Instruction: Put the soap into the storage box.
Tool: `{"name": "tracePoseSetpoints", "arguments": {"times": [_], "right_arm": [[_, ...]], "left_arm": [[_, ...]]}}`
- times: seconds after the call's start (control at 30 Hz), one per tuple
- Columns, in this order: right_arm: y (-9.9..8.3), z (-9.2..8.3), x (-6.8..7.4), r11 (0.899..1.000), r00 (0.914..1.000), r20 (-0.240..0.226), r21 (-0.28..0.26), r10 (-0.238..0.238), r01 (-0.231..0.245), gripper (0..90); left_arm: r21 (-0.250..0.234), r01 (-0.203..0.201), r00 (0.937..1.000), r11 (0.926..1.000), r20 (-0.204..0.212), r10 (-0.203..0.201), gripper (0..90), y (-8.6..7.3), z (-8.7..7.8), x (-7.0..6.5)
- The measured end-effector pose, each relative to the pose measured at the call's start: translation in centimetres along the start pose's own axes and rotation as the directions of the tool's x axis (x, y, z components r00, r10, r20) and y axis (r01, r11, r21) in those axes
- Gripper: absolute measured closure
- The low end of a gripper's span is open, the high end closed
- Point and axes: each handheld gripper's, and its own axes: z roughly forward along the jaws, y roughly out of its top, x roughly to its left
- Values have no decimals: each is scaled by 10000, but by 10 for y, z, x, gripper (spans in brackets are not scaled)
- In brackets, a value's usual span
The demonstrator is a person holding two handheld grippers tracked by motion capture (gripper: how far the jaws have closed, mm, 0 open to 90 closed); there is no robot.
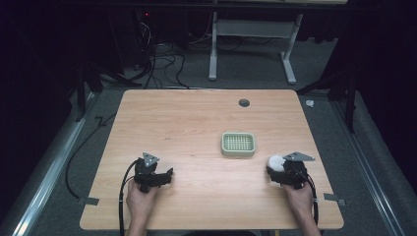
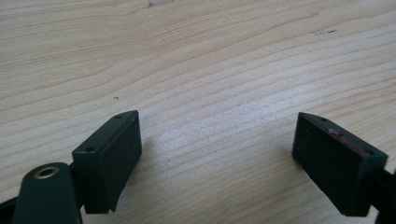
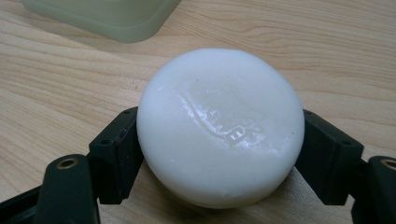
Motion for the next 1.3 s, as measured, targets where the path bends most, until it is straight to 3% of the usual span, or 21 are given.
{"name": "tracePoseSetpoints", "arguments": {"times": [0.93, 1.3], "right_arm": [[8, -8, 4, 9998, 9995, -322, -190, -62, 56, 246], [17, -14, 9, 9983, 9979, -509, -438, -408, 386, 246]], "left_arm": [[1, -1, 10000, 10000, 0, 1, 162, 0, 0, 0], [1, 0, 10000, 10000, 1, 0, 163, 0, 0, 0]]}}
